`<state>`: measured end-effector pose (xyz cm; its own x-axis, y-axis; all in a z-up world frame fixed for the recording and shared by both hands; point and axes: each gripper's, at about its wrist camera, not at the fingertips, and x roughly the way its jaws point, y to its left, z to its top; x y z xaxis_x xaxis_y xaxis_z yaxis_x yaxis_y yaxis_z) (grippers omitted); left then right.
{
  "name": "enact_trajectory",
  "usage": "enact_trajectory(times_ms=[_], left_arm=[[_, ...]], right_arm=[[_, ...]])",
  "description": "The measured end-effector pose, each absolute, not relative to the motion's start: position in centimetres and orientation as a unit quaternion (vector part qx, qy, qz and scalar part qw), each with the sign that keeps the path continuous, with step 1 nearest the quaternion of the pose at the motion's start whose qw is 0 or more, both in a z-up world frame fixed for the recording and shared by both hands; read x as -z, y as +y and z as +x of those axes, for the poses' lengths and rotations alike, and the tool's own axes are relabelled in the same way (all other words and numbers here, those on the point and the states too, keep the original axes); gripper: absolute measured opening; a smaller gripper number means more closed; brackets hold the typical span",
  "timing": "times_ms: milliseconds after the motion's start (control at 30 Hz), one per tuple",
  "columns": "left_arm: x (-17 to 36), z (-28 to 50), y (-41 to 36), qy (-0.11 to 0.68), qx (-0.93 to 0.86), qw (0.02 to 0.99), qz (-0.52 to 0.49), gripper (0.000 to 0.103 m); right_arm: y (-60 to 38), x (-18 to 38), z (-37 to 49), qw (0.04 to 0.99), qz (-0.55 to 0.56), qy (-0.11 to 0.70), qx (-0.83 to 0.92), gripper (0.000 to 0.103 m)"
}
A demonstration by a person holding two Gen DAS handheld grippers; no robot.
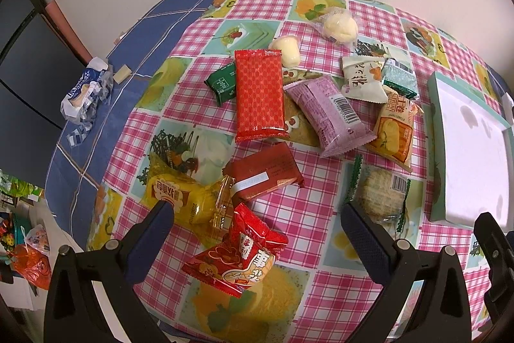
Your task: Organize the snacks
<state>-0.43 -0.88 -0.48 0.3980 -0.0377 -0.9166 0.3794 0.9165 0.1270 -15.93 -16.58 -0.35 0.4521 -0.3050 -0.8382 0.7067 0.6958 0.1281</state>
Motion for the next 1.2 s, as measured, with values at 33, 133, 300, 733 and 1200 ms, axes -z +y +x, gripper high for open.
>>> enact_trajectory(times_ms=[33, 133, 300, 733, 1200], left_arm=[[0.51, -0.45, -0.86, 0.534, 0.127, 0.820, 0.160, 0.103], [0.49, -0.43, -0.87, 0.534, 0.127, 0.821, 0.160, 0.103], [0.60, -0.50, -0.82, 0.533, 0.127, 0.821, 0.161, 0.103], [0.72, -0.58, -0.92, 0.534, 0.126, 0.820, 0.163, 0.103], [0.70, -0.49, -1.24, 0.538, 0.126, 0.816, 0.168, 0.103]], right_arm=[[-16.58, 0.35, -15.94, 0.818, 0.238, 0.423, 0.309, 0.103], [-16.57, 0.36, -15.92, 0.818, 0.238, 0.423, 0.309, 0.103], [-16.56, 0.42, -15.93, 0.818, 0.238, 0.423, 0.309, 0.103], [-16.40, 0.75, -16.03, 0.817, 0.238, 0.424, 0.309, 0.103], [-16.20, 1.03, -15.88, 0.816, 0.237, 0.427, 0.309, 0.103]])
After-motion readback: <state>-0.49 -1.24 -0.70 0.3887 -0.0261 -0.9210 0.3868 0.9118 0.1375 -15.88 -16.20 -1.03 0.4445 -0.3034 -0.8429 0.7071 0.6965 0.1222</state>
